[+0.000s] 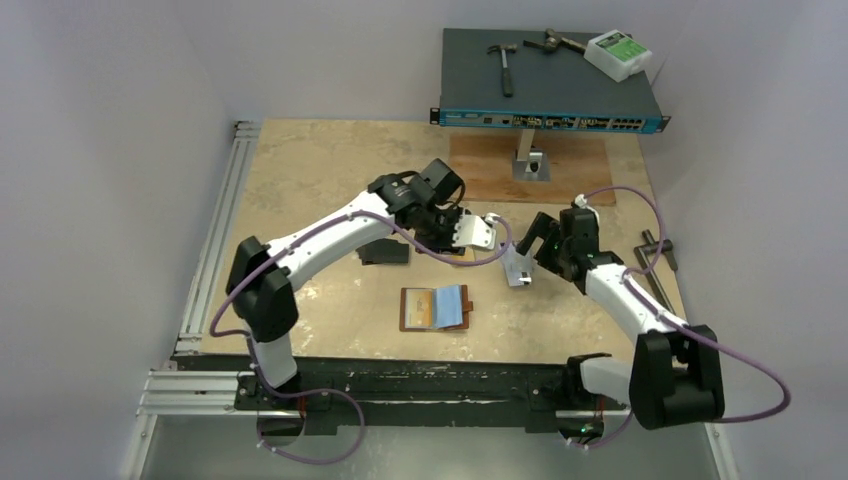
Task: Put the credit cards into the card holder
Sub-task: Pick up the credit card from the center of the board.
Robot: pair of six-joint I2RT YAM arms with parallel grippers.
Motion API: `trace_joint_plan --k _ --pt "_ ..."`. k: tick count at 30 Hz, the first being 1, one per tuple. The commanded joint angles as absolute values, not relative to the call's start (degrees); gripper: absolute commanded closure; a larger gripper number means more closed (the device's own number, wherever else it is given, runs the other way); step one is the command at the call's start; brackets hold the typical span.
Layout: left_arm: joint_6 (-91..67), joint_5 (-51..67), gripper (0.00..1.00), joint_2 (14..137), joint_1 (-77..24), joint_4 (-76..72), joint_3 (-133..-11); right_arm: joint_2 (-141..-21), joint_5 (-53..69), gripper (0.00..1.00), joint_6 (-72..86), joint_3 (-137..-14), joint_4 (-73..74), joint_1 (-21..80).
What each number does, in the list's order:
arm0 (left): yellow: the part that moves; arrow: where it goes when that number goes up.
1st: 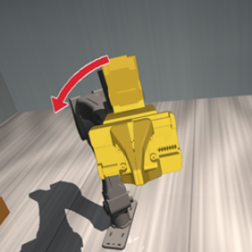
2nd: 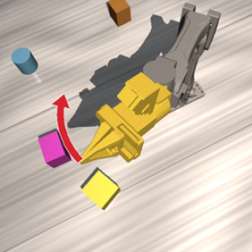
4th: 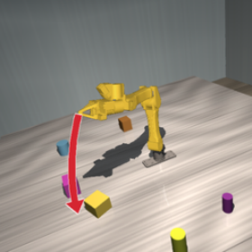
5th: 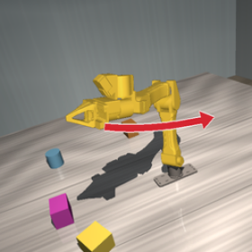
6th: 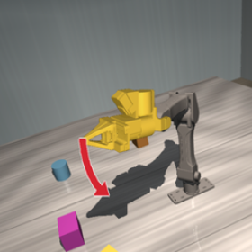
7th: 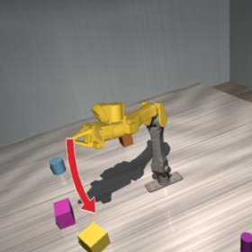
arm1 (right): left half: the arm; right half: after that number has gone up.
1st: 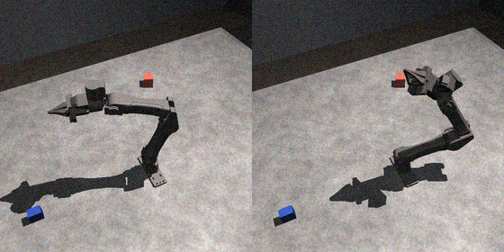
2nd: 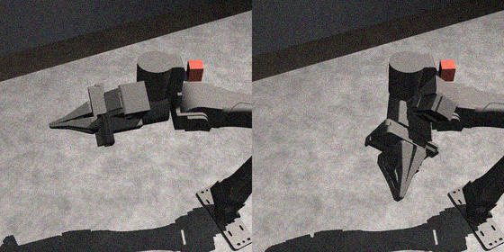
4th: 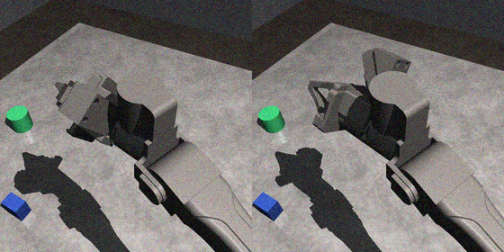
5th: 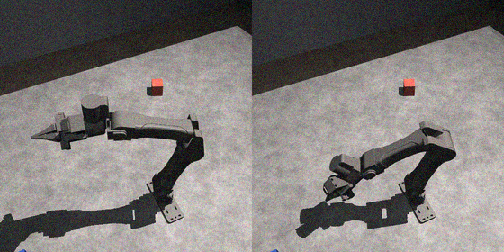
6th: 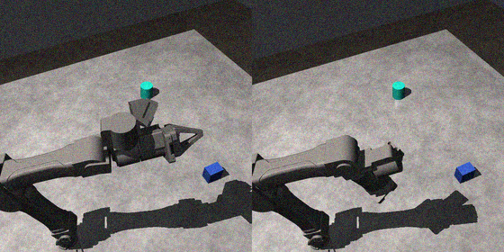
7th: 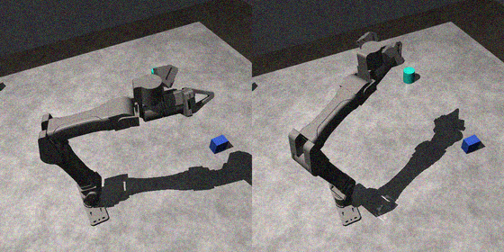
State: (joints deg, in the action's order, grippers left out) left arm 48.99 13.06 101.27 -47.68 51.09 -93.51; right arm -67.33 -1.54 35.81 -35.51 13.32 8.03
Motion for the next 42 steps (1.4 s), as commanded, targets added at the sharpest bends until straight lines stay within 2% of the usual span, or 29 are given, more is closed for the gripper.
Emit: trace_joint_plan --k 1,6,14,23,30,42 --pt "42.50 14.52 0.58 107.57 -48.09 59.75 -100.06 -72.77 -0.25 0.01 34.43 -34.68 7.12 6.77" --pt "38.58 15.32 0.58 112.67 -48.10 62.87 -104.96 -78.14 2.83 0.02 34.83 -34.92 2.00 6.70" --pt "34.19 15.91 0.59 114.27 -47.32 60.37 -105.82 -82.38 3.47 0.29 35.24 -36.03 1.47 6.69" --pt "30.92 20.41 0.59 114.55 -42.11 63.10 -105.29 -81.68 -0.76 0.51 37.13 -36.62 5.28 6.38" --pt "29.79 21.93 0.60 111.93 -39.91 61.77 -100.99 -79.20 -2.51 0.59 37.35 -35.79 6.61 5.61" --pt "28.22 21.99 0.61 109.72 -39.92 60.83 -98.61 -74.87 -2.61 0.61 37.61 -34.37 6.53 4.83"
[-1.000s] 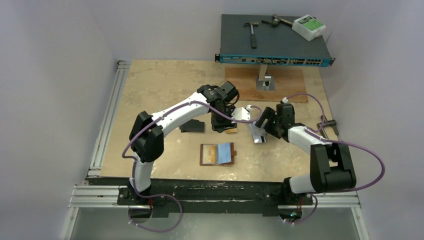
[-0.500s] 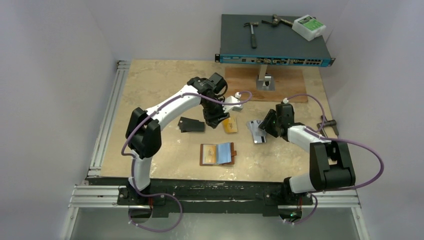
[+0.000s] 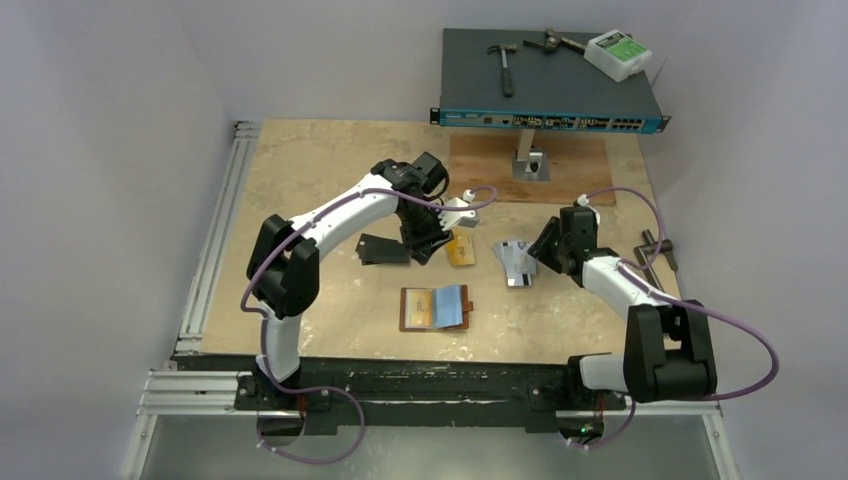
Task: Put the credit cards into the card holder
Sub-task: Pick up the credit card from the center of the board.
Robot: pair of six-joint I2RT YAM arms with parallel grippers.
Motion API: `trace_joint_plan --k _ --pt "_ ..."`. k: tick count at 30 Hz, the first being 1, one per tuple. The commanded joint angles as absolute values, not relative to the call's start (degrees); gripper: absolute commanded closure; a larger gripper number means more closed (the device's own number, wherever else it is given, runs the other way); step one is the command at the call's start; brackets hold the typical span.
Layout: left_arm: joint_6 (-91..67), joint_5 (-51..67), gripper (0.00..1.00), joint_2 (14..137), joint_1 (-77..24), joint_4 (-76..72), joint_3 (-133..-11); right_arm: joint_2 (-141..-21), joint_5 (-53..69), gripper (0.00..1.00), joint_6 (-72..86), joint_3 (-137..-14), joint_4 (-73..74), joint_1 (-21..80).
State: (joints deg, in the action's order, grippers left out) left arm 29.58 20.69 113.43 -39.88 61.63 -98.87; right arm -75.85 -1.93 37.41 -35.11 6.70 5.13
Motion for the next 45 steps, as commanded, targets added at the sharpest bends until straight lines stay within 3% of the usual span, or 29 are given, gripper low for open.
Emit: trace_joint_plan --k 1,3,4,8,12,21,29,35,45 --pt "28.21 22.00 0.61 109.65 -39.91 60.82 -98.60 -75.32 -2.06 0.56 37.35 -34.44 6.44 4.83" --pt "28.02 22.22 0.61 109.45 -39.91 60.76 -98.62 -76.35 -0.97 0.34 37.20 -34.35 5.73 4.76" --pt "27.93 22.30 0.61 109.49 -39.90 60.71 -98.80 -76.85 -0.34 0.28 37.20 -34.18 5.04 4.75" --pt "27.16 22.83 0.61 110.00 -39.93 60.83 -100.25 -79.44 1.80 0.26 37.60 -34.35 3.05 4.77" --pt "26.51 23.27 0.61 110.47 -39.92 61.00 -101.29 -81.38 3.41 0.36 37.76 -34.31 2.09 4.75" --pt "26.02 23.12 0.61 110.26 -39.93 61.04 -101.36 -78.40 2.20 0.80 39.11 -32.90 3.45 4.70" --pt "25.69 22.96 0.62 109.25 -39.90 60.65 -100.07 -72.90 0.08 0.83 38.85 -33.53 6.72 4.74" --pt "24.81 22.72 0.62 108.59 -39.90 60.17 -99.91 -69.71 1.53 1.00 38.08 -33.99 6.21 4.68" --pt "16.34 31.34 0.59 107.47 -36.83 59.42 -100.76 -65.89 14.67 1.00 35.84 -34.12 0.57 4.74"
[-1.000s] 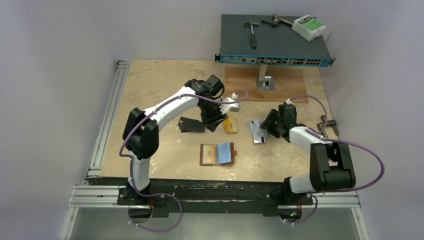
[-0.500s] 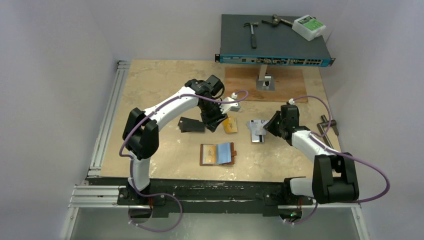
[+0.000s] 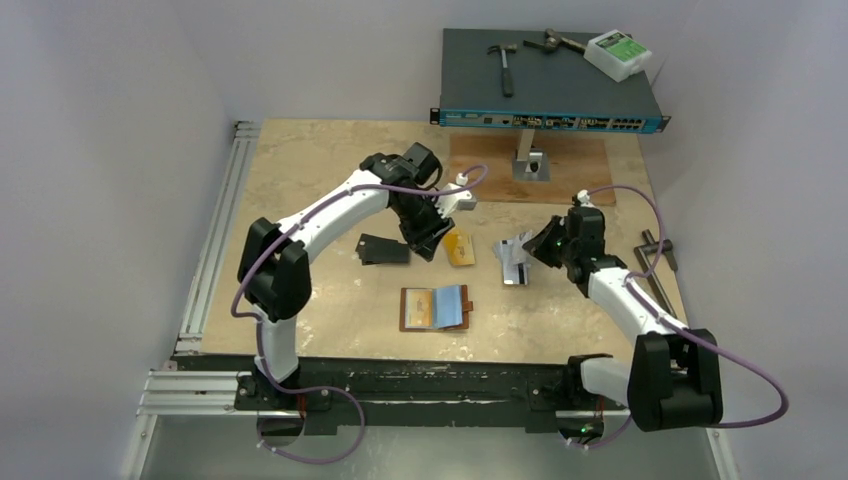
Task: Put the credit cards into the card holder
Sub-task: Pick up the credit card from the center of the board.
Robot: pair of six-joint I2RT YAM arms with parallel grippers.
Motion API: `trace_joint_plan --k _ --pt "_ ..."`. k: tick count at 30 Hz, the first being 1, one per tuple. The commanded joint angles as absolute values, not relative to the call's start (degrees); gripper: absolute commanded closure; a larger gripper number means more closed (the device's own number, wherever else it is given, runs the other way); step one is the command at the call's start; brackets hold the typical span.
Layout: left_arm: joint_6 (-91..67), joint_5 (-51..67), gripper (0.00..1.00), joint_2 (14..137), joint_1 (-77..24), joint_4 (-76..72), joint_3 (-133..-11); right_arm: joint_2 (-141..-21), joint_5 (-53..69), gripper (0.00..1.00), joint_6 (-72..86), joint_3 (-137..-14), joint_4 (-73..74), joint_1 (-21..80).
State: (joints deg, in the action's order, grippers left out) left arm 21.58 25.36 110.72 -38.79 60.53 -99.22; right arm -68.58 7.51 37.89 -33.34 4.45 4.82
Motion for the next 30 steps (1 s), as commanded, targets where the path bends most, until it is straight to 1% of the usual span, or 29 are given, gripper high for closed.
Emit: trace_joint_plan --k 1,4,7,10,13,14,16,18,21,24,28,30 --pt "15.36 32.91 0.58 107.24 -36.37 59.02 -100.55 -65.29 16.56 1.00 35.55 -34.11 0.36 4.70" --pt "13.11 38.29 0.62 107.17 -34.91 59.08 -100.98 -63.14 24.76 1.00 35.78 -33.56 -3.80 4.76" --pt "8.30 44.86 0.63 106.47 -32.97 56.67 -99.60 -59.94 31.45 1.00 37.71 -32.33 -7.84 4.83" --pt "1.98 49.89 0.62 103.33 -31.75 48.45 -92.70 -55.94 34.27 1.00 40.45 -31.25 -11.47 6.03" --pt "-6.80 54.74 0.59 99.40 -30.22 37.48 -84.50 -52.54 33.73 1.00 44.52 -30.34 -15.86 9.00" --pt "-9.83 58.54 0.58 98.61 -29.60 33.68 -82.13 -52.06 32.47 1.00 45.38 -30.30 -17.28 10.52" --pt "-16.50 63.62 0.57 98.13 -28.74 27.10 -78.89 -51.90 29.98 1.00 46.29 -30.68 -18.41 14.39" --pt "-23.66 66.30 0.57 96.94 -28.35 18.91 -75.58 -52.30 27.68 1.00 47.88 -30.72 -20.28 18.44" --pt "-32.69 65.44 0.57 93.85 -28.22 4.42 -69.49 -53.09 23.73 1.00 49.14 -31.10 -22.54 22.94" --pt "-38.58 64.93 0.58 93.16 -27.64 -4.37 -66.38 -54.85 21.43 1.00 49.60 -32.40 -23.31 26.24" --pt "-44.88 65.67 0.59 92.83 -26.74 -12.11 -63.85 -56.67 19.27 1.00 49.40 -33.81 -23.40 29.15" --pt "-45.26 66.02 0.60 92.24 -26.43 -12.74 -63.52 -57.34 19.10 1.00 49.68 -33.89 -23.93 29.81"
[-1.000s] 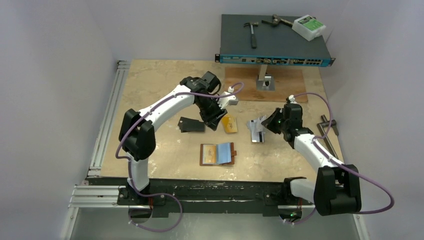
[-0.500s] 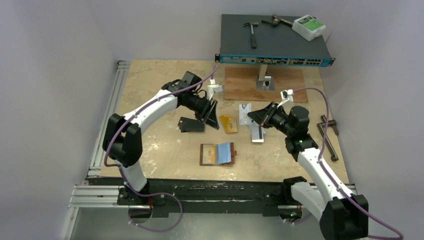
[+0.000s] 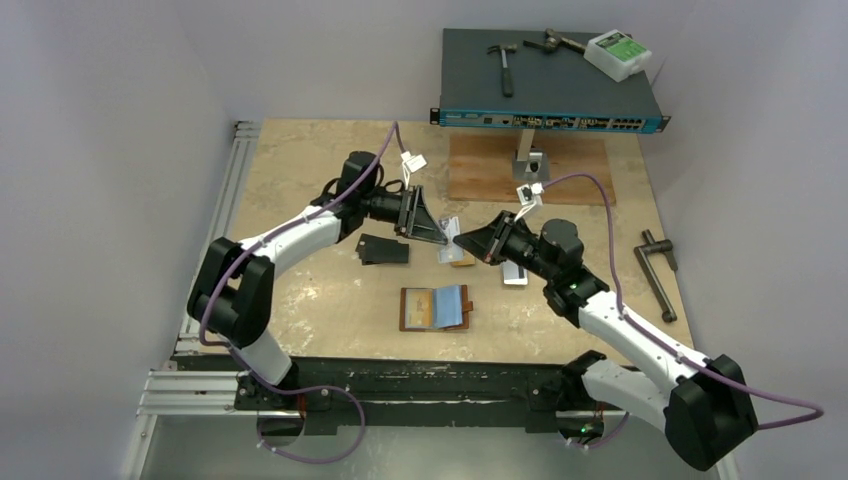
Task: Put the credit cards into the card holder
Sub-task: Pick up the credit card from the center of the board.
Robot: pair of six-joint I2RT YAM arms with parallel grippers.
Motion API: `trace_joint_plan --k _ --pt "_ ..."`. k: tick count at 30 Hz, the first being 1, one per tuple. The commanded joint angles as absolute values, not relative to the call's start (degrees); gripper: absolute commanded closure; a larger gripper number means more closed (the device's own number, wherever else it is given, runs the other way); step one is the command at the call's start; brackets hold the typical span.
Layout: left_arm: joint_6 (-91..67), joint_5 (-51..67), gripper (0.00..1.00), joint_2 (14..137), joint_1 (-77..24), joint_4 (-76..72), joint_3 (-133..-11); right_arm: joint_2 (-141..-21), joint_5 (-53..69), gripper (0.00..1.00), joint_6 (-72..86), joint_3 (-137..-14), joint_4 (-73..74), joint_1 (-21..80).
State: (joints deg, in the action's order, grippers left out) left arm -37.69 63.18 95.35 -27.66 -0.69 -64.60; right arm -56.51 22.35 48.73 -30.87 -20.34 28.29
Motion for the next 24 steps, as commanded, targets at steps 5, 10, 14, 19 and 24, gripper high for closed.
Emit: trace_joint_plan --k 5,10,14,19,24 --pt "-46.31 66.57 0.71 91.12 -25.55 -14.19 -62.65 -57.35 18.13 1.00 50.44 -33.17 -24.91 30.59" --pt "-46.45 67.06 0.87 90.62 -24.52 -14.43 -62.11 -56.55 17.20 1.00 51.33 -31.98 -26.09 30.76" --pt "-47.56 67.46 0.93 90.45 -24.31 -16.03 -62.03 -57.48 19.58 1.00 52.25 -30.83 -29.27 30.78" --pt "-49.47 68.51 0.96 90.56 -24.34 -17.91 -62.18 -60.02 25.80 0.93 54.40 -29.70 -36.36 30.76" --pt "-49.52 68.96 0.96 90.42 -24.35 -18.11 -62.05 -62.49 29.60 0.92 57.33 -29.40 -42.22 30.78"
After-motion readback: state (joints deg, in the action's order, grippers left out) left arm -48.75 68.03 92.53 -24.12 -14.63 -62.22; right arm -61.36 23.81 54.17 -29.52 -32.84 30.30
